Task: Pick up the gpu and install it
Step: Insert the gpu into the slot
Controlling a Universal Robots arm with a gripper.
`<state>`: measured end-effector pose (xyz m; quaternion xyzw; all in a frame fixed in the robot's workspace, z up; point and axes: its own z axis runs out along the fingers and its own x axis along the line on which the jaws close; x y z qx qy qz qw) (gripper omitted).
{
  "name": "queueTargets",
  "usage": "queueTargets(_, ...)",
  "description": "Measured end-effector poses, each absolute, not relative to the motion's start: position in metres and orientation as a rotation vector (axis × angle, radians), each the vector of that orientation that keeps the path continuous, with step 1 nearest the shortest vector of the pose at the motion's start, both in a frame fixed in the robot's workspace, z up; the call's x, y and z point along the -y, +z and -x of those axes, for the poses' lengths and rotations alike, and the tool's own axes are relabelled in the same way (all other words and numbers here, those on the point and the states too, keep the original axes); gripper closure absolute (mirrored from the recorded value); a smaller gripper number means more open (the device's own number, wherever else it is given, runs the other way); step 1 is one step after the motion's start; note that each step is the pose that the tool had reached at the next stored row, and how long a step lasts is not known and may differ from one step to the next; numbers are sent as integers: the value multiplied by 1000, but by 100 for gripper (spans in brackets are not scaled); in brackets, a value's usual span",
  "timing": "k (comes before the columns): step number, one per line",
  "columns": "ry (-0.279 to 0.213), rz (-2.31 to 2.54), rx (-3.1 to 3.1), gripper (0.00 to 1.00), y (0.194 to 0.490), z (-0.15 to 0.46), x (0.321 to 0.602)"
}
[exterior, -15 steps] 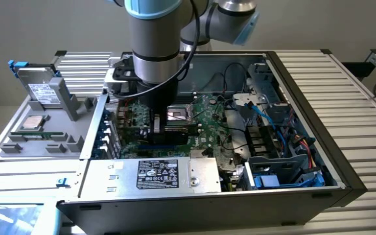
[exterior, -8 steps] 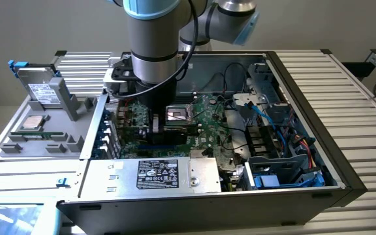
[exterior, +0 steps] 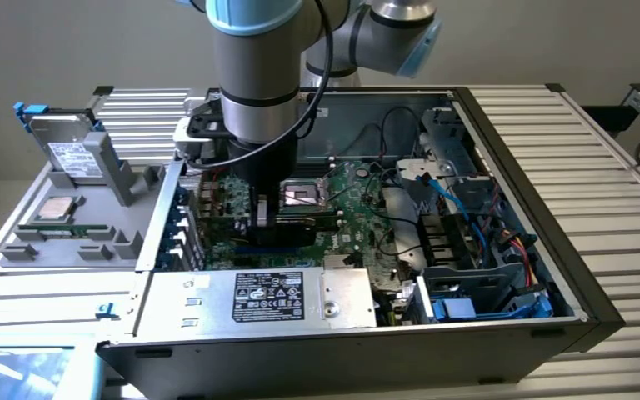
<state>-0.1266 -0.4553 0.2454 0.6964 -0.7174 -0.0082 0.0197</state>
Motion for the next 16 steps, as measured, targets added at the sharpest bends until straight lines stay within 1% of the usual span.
queueTargets(16, -23, -2160, 2225, 72, 245, 128, 454)
